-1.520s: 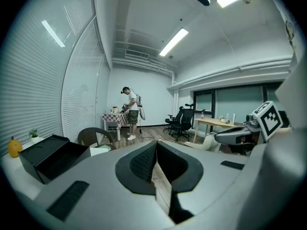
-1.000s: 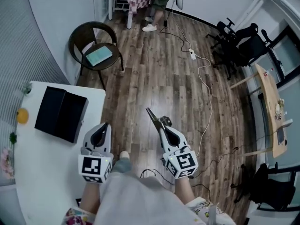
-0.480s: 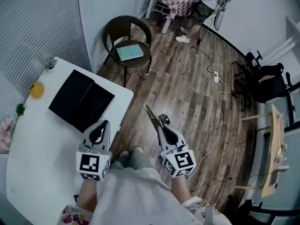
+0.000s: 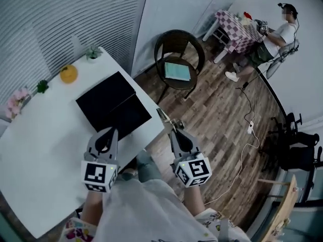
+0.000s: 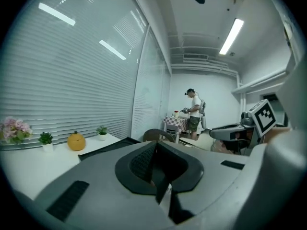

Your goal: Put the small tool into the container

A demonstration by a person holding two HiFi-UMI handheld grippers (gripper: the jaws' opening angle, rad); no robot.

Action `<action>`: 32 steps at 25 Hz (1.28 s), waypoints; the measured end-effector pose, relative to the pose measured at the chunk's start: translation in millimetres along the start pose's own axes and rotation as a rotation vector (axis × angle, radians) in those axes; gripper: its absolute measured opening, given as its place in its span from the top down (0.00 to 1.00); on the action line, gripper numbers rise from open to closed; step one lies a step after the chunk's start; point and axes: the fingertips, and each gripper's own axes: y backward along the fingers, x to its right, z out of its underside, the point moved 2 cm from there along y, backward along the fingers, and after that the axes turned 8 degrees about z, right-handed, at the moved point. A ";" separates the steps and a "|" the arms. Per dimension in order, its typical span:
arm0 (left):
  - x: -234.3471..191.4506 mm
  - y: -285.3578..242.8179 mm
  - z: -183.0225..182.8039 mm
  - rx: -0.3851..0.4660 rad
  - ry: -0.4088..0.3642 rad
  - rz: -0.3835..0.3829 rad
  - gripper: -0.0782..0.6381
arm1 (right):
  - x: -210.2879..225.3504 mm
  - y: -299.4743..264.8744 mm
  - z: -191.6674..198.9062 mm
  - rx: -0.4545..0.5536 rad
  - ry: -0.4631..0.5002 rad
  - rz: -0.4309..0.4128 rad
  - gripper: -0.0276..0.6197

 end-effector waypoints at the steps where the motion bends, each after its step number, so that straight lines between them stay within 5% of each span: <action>1: -9.5 -2.1 -1.6 0.005 0.011 -0.038 0.88 | -1.6 -17.4 -5.8 0.001 0.012 -0.039 0.94; 17: -56.9 16.1 -14.3 0.070 0.127 -0.618 0.88 | -50.9 -155.8 -49.0 0.002 0.148 -0.641 0.94; 25: -49.7 30.4 -2.9 0.082 0.162 -0.779 0.88 | -71.5 -166.9 -46.1 -0.004 0.199 -0.821 0.94; 32: -49.7 34.0 5.3 0.082 0.194 -0.828 0.88 | -82.2 -168.7 -41.3 -0.031 0.223 -0.898 0.94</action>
